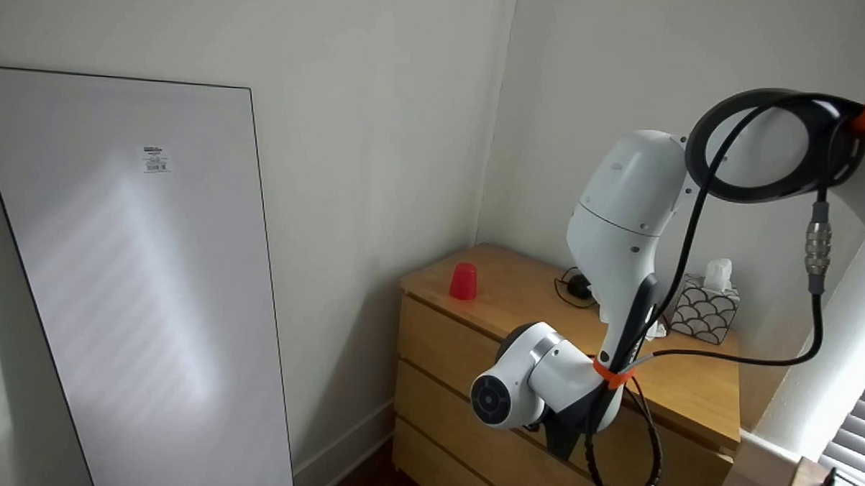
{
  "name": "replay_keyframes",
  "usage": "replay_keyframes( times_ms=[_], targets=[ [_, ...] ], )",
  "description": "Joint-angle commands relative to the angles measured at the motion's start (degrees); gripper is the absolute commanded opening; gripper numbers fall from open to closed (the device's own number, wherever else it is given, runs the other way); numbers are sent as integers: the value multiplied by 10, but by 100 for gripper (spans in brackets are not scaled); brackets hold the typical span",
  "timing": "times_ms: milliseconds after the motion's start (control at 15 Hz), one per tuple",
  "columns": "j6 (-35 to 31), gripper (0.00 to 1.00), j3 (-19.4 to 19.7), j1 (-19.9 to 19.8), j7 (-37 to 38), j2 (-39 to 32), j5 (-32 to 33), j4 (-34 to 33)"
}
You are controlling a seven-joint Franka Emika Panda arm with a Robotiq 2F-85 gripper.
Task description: Open the top drawer fully
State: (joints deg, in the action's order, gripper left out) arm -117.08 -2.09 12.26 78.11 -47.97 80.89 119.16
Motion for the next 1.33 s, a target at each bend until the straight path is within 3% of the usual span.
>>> replay_keyframes(
  times_ms=[0,1267],
  targets=[
    [18,100,-10,-8,8,-13,22,-9],
    [-30,100,-30,-58,-31,-21,56,-8]
  ],
)
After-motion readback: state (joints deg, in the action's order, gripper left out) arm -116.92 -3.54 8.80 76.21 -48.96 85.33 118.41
